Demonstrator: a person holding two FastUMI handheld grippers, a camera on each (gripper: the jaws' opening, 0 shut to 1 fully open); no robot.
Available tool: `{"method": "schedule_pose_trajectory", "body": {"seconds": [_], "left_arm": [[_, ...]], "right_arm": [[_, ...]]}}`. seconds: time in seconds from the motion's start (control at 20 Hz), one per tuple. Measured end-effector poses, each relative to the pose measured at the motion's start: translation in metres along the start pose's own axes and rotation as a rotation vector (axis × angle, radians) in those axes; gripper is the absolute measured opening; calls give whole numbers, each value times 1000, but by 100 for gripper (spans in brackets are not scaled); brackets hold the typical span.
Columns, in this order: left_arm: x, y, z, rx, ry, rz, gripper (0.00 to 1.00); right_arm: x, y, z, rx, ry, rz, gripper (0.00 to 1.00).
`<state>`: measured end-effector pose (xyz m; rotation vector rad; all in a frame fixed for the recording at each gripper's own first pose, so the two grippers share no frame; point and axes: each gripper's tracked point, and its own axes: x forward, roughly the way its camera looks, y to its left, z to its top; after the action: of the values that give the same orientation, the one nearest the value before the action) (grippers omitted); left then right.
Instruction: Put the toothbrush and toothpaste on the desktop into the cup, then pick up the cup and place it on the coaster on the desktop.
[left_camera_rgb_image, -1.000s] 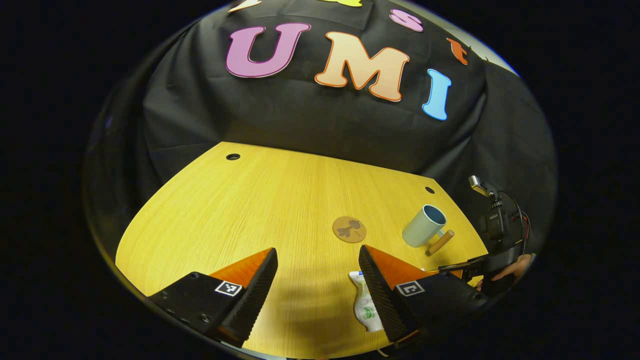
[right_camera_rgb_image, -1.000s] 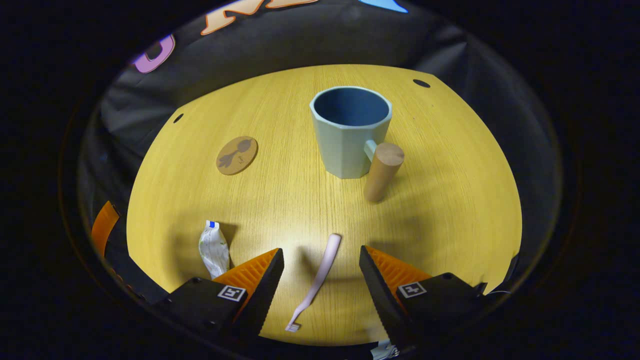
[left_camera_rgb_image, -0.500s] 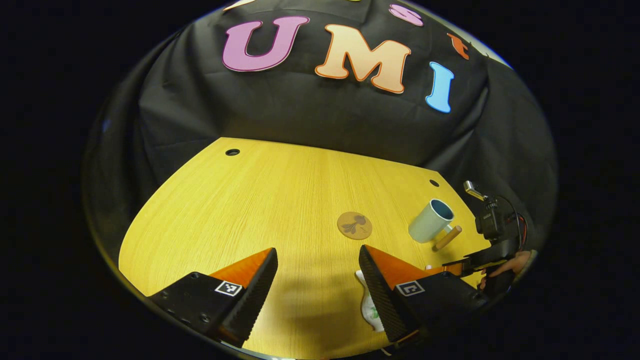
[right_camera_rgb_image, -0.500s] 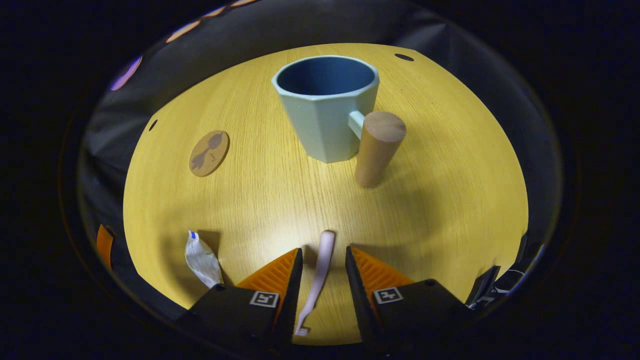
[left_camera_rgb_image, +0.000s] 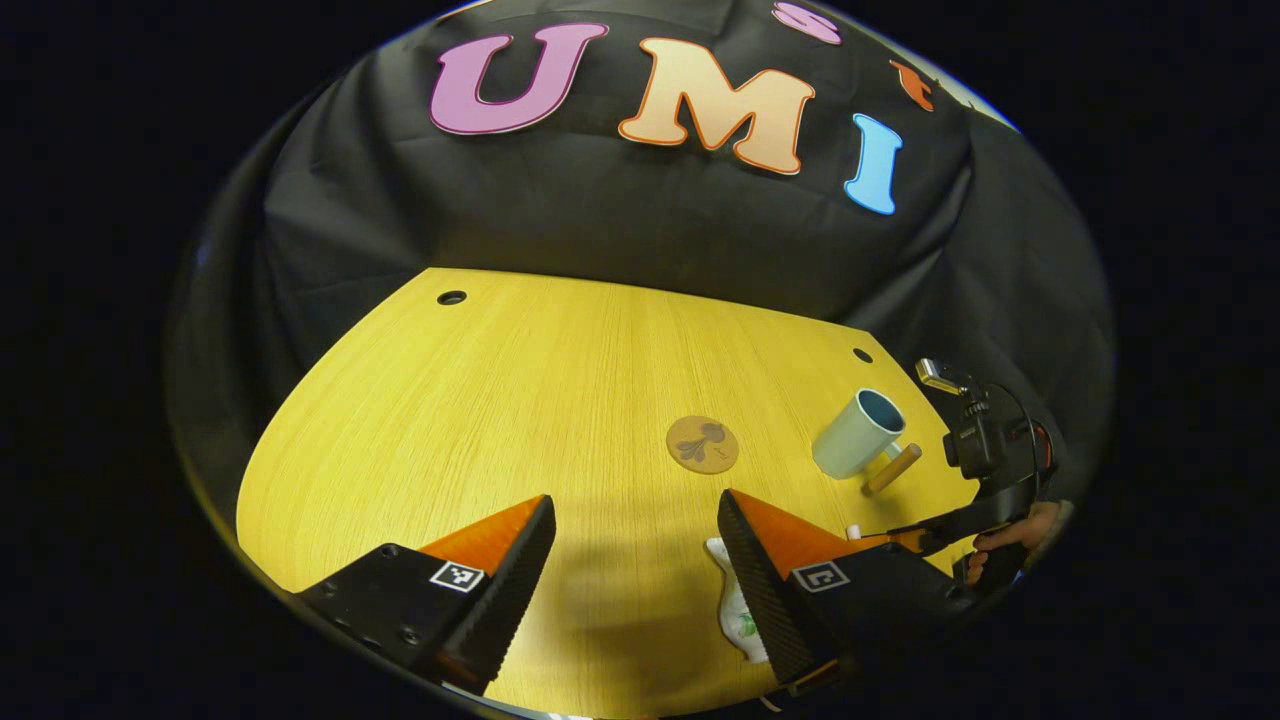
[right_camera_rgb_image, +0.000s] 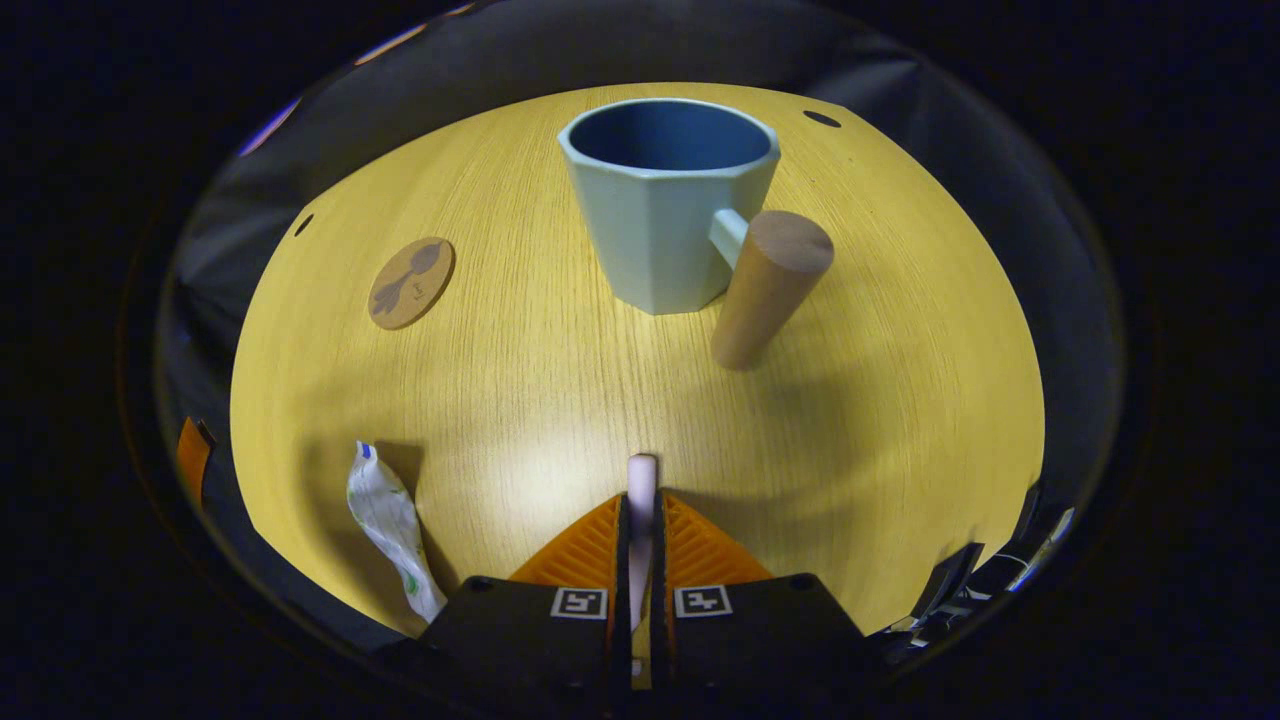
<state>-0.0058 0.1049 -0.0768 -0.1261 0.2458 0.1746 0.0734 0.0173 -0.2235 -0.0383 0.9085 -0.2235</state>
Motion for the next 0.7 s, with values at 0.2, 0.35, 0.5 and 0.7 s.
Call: {"method": "schedule_pose_trajectory", "body": {"seconds": [0.2, 0.35, 0.5, 0.7], "left_arm": [[3, -8, -21, 8, 86, -23, 95], [8, -16, -38, 11, 164, -29, 95], [13, -32, -56, -9, 253, -52, 95], [26, -65, -73, -51, 354, -81, 94]], "right_arm": [[-1, -1, 0, 8, 1, 24, 2], [-3, -1, -1, 8, -18, 32, 5], [-15, -3, 2, 54, -54, 67, 2], [-35, -25, -2, 89, -87, 63, 4]]}}
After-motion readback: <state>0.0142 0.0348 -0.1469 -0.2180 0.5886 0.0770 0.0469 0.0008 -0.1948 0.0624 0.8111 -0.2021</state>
